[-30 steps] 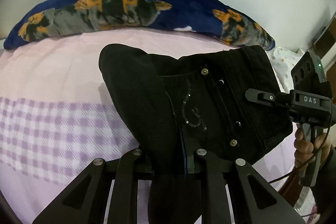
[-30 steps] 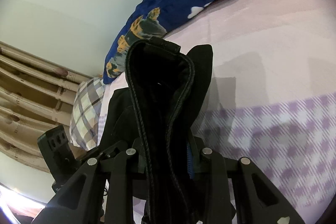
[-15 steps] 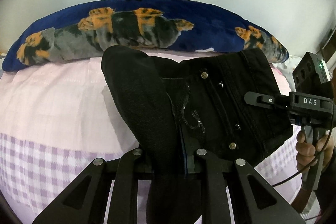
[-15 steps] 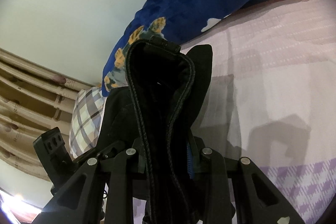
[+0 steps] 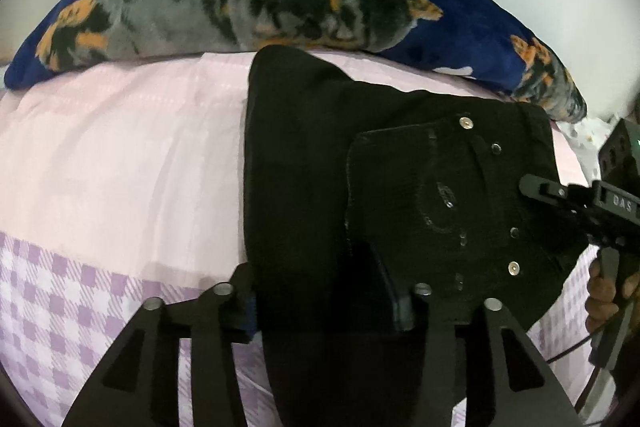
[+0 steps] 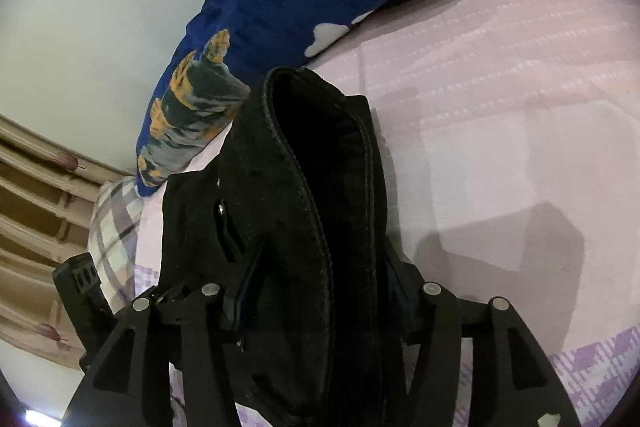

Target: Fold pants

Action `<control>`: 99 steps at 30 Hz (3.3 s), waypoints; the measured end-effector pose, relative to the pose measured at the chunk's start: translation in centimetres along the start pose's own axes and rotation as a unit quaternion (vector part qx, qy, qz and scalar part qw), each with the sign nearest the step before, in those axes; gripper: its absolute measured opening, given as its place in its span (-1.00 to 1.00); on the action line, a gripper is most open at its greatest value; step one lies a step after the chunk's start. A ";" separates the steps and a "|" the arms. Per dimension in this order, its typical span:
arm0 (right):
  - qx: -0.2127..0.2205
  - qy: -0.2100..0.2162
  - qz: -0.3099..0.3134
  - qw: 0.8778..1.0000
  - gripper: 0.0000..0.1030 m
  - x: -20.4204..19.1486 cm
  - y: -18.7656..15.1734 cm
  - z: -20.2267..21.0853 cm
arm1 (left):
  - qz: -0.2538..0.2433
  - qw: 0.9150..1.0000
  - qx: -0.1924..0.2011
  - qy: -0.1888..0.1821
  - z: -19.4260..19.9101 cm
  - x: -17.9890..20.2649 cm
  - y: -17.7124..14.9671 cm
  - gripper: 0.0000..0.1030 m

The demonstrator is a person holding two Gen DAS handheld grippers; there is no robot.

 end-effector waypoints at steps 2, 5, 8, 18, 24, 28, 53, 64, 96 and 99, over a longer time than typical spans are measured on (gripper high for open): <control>0.005 -0.019 0.019 1.000 0.08 -0.2 -0.3 0.2 | 0.002 1.000 0.000 0.004 0.0 0.0 -0.2 0.07; 0.011 -0.046 0.044 0.998 0.16 -0.5 -1.1 0.7 | -0.007 1.000 -0.006 0.017 0.6 0.3 -0.9 0.15; 0.018 -0.058 0.053 0.997 0.18 -0.3 -2.4 1.8 | -0.013 1.000 -0.008 0.027 1.4 0.6 -1.9 0.17; 0.056 -0.070 0.040 0.995 0.37 0.6 -7.3 6.6 | 0.023 0.998 0.013 0.048 6.3 1.5 -7.0 0.20; 0.093 -0.096 0.073 0.988 0.40 -0.4 -11.5 9.9 | 0.026 0.996 0.023 0.081 9.7 2.9 -10.7 0.20; 0.119 -0.126 0.115 0.978 0.48 -2.2 -14.6 11.0 | 0.019 0.993 0.026 0.109 11.4 4.4 -13.1 0.20; 0.177 -0.152 0.164 0.959 0.94 -5.6 -21.0 13.9 | -0.014 0.986 0.072 0.151 17.4 10.6 -15.8 0.26; 0.167 -0.153 0.157 0.961 0.94 -5.3 -21.2 13.4 | -0.016 0.986 0.069 0.152 17.1 10.9 -16.0 0.26; 0.156 -0.152 0.157 0.963 0.94 -4.7 -21.3 13.0 | -0.018 0.986 0.066 0.155 16.8 11.2 -16.3 0.26; 0.156 -0.152 0.157 0.963 0.94 -4.6 -21.3 13.0 | -0.018 0.986 0.066 0.155 16.8 11.2 -16.3 0.26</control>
Point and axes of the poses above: each gripper's, at about its wrist camera, not at the fingertips, and z roughly against the way its jaws point, x to its right, y to its top, the point moved 6 cm from there along -z, roughly the way its jaws point, and after that the axes turned 9 degrees about -z, right-handed, at the moved point
